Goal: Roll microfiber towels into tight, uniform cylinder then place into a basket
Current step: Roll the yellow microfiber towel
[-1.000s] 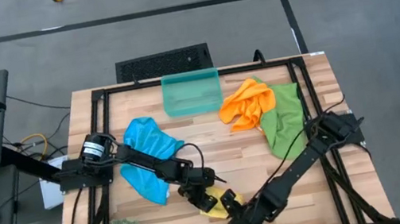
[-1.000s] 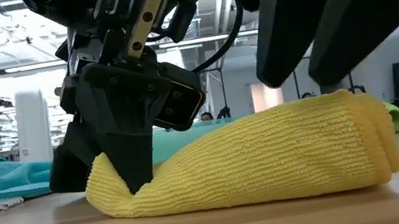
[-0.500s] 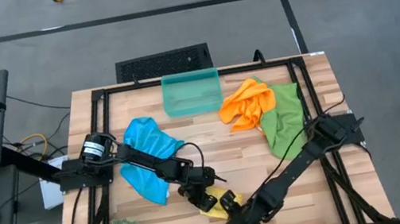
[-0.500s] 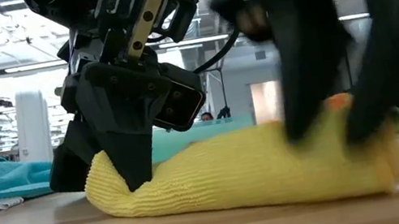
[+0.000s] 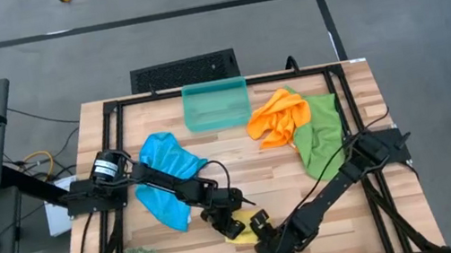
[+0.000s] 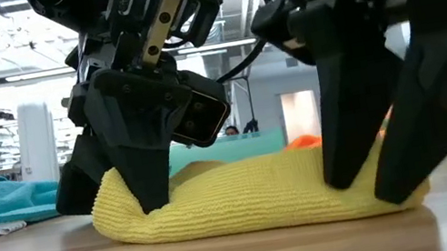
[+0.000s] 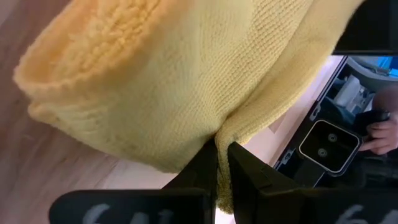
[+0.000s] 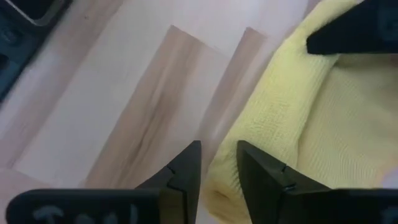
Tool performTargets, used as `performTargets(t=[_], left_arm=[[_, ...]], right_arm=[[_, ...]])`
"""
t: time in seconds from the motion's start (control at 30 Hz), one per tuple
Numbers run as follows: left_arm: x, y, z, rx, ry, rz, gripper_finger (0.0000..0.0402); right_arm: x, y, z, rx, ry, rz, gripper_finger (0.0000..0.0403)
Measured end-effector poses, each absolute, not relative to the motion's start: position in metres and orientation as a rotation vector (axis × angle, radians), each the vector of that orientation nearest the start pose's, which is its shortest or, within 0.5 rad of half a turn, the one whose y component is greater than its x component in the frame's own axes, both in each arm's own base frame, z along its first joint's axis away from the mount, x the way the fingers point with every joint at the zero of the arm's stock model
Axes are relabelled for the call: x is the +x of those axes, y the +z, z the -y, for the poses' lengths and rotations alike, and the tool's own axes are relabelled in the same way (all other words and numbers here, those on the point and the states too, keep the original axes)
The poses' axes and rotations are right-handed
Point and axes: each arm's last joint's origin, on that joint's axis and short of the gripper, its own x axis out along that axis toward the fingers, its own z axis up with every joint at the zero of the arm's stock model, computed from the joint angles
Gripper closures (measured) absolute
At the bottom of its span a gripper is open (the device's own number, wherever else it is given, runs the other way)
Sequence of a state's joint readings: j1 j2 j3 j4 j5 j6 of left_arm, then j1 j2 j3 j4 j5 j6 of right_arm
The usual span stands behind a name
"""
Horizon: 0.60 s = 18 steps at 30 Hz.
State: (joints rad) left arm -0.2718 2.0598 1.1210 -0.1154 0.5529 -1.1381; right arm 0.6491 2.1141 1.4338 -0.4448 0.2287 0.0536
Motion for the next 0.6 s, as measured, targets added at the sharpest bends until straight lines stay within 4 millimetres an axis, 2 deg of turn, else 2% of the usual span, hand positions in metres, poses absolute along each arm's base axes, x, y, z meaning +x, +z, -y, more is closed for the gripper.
performTargets(t=[0.27, 0.6], left_arm=[[0.365, 0.094, 0.118, -1.113, -0.054, -1.389, 0.0391], [0.365, 0.094, 0.117, -1.114, -0.054, -1.388, 0.0391]], right_arm=[[0.343, 0.136, -0.247, -0.442, 0.232, -1.037, 0.0278], [0.347, 0.132, -0.228, -0.387, 0.116, -1.123, 0.0278]])
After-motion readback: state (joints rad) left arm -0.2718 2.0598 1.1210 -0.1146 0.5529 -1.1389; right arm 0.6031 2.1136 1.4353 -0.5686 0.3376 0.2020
